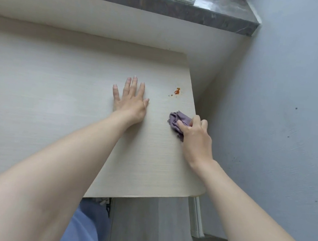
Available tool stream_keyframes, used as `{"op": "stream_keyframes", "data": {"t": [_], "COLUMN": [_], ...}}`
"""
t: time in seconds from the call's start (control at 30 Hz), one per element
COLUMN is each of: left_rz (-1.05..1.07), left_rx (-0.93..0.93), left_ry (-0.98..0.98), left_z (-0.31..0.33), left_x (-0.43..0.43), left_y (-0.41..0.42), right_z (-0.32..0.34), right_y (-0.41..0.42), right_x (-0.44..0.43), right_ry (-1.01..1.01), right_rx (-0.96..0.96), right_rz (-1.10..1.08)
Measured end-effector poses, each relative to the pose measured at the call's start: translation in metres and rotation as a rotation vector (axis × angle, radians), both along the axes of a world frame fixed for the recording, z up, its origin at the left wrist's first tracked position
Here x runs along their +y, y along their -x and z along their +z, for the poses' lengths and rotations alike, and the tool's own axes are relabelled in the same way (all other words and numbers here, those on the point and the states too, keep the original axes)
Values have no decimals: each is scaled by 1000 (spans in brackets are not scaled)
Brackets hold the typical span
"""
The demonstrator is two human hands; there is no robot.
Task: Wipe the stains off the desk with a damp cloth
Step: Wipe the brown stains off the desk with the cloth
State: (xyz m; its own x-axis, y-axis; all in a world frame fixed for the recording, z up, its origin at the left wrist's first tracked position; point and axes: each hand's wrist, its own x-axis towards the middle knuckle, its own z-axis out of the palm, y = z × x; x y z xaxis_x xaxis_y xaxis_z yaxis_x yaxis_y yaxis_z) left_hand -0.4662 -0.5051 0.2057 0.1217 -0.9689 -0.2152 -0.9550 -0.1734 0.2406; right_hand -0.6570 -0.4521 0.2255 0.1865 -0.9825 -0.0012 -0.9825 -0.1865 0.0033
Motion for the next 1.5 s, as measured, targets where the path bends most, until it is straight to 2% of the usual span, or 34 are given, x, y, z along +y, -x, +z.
{"op": "stream_keyframes", "data": {"t": [0.17,0.33,0.53,0.6,0.7,0.77,0.93,1.07,1.1,1.23,1.27,1.37,1.43,1.5], "left_rz": [21,23,18,17,21,20,28,33,37,34,35,34,28,26], "left_rx": [33,58,97,96,100,104,115,116,114,114,113,119,127,131], "left_ry": [-67,-145,-185,-199,-221,-223,-213,-200,-197,-188,-188,-209,-227,-235], "left_z": [-6,0,2,4,5,4,5,3,2,1,1,2,3,5], "left_x": [-13,-20,-23,-24,-26,-26,-24,-25,-25,-25,-25,-26,-28,-29], "left_y": [-4,-6,-8,-9,-10,-10,-10,-9,-10,-8,-8,-9,-10,-12], "right_z": [1,-1,-1,2,1,-3,0,-4,-5,-1,-1,0,-3,-9], "right_y": [-19,-6,-33,-46,-41,-25,-42,-32,-25,-36,-43,-45,-32,-24], "right_x": [-30,-23,-85,-89,-83,-82,-92,-65,-64,-91,-92,-80,-71,-82], "right_ry": [-26,-8,0,-19,-9,19,-23,-25,-25,-25,-25,-59,-46,-22], "right_rx": [-77,-54,-201,-151,-43,-35,-129,-169,-185,-197,-176,-257,-245,-228], "right_rz": [-124,50,-359,-288,-12,90,-143,126,138,-119,-125,65,209,192]}}
